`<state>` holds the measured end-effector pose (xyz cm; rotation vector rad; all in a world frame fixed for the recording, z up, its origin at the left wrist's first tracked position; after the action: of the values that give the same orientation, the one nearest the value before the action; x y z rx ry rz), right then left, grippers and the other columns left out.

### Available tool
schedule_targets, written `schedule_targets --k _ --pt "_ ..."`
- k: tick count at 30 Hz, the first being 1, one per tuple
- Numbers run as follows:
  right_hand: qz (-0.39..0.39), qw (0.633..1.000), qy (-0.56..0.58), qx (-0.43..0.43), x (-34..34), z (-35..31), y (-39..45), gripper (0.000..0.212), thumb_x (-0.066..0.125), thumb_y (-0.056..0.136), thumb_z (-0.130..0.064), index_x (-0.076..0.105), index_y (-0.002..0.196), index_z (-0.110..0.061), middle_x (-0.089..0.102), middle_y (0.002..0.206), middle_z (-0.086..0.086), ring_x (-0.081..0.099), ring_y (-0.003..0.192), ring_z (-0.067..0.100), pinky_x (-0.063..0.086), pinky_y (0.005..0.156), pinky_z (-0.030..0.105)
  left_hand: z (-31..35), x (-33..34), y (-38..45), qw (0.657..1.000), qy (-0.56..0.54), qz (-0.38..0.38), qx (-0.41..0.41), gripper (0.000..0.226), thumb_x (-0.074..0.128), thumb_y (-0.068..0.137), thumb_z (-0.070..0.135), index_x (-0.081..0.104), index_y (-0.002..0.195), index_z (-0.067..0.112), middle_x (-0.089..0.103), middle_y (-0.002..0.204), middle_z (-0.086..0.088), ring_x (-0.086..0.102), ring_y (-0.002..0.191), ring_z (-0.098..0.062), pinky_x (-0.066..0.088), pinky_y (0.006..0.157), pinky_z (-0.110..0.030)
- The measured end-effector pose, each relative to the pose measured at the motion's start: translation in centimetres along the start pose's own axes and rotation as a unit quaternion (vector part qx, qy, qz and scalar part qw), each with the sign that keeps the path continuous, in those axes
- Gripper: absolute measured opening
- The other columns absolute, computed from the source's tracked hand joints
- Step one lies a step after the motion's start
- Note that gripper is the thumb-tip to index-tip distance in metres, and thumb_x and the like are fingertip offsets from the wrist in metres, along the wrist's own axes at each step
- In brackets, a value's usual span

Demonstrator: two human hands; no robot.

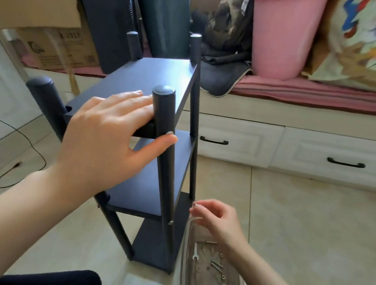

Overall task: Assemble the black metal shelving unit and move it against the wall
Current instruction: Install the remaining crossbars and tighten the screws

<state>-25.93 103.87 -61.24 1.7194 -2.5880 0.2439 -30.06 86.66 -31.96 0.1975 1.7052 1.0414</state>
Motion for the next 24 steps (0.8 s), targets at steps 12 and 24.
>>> schedule_targets --k 12,24 --pt "0.016 0.991 0.124 -0.054 6.1 -12.4 -0.7 0.023 0.039 0.107 -0.022 0.057 0.097 -0.01 0.076 0.088 0.005 0.072 0.095 0.02 0.054 0.081 0.031 -1.9 1.6 0.6 0.971 0.022 -0.217 -0.1 0.089 0.016 0.08 0.084 0.037 0.153 0.038 0.034 0.161 0.012 0.024 0.152 -0.018 0.021 0.123 -0.044" --pt "-0.043 0.999 0.026 -0.012 15.6 -12.3 1.8 0.03 0.036 0.103 -0.032 0.059 0.098 -0.012 0.069 0.075 0.0 0.061 0.077 0.018 0.049 0.077 0.034 -9.7 -1.5 -1.5 0.972 -0.034 -0.146 -0.182 0.07 0.031 0.086 0.077 0.053 0.141 0.04 0.051 0.15 0.013 0.04 0.145 -0.02 0.036 0.111 -0.046"
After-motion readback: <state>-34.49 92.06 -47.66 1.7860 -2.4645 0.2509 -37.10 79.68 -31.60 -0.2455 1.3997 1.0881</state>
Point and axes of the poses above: each hand's wrist, its own y-axis towards the middle knuckle, its own x-axis out of the palm, z = x × y, the point moved 9 cm from there along y, towards the middle knuckle
